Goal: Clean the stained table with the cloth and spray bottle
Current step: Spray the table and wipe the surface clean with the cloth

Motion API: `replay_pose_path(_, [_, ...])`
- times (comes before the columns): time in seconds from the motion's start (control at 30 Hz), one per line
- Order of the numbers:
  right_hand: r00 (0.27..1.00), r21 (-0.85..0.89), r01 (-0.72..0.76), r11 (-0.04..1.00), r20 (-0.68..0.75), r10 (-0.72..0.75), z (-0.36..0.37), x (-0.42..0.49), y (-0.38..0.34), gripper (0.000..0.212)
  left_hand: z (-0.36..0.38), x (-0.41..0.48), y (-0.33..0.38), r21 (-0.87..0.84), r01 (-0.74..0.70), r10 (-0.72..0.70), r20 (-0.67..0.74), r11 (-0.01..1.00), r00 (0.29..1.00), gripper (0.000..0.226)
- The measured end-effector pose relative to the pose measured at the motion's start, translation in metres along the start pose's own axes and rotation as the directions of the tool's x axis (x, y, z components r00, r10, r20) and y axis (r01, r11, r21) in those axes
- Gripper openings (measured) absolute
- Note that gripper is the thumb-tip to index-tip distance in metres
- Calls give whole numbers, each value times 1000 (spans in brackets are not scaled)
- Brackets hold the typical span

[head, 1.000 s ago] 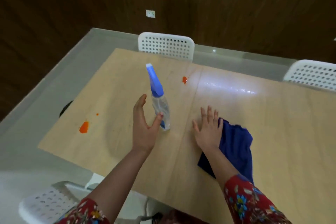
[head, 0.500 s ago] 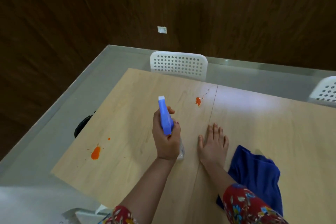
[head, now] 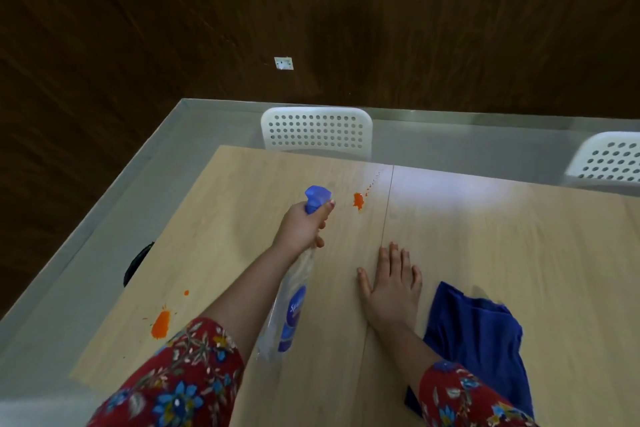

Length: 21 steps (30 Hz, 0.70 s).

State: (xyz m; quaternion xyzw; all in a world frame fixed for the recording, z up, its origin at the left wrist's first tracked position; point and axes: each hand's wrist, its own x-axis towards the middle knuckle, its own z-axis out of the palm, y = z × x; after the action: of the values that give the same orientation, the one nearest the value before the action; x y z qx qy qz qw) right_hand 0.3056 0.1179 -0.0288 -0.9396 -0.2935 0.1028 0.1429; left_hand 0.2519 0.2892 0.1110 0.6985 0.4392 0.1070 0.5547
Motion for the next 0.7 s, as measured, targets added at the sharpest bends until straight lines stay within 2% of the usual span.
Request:
replay_pose_path(0.27, [1000,1,15,1000,-12,-15,-1,-1,0,76,-19,15,0,-134,40,-49,-66,990,997,35])
replay_pose_path(0.47, [1000,-14,23,1000,-9,-23,0,-1,0,76,-69,24,-10,-155,27,-71,-284,988,956,38])
replay_pose_path(0.6, [999,-48,37,998,11,-36,0,-2,-1,77,-103,18,-14,-82,24,-51,-345,996,937,34])
replay_pose_path(0.7, [999,-63,48,997,13,-47,-1,-2,-2,78,-132,10,-20,-19,12,-19,-441,1000,897,34])
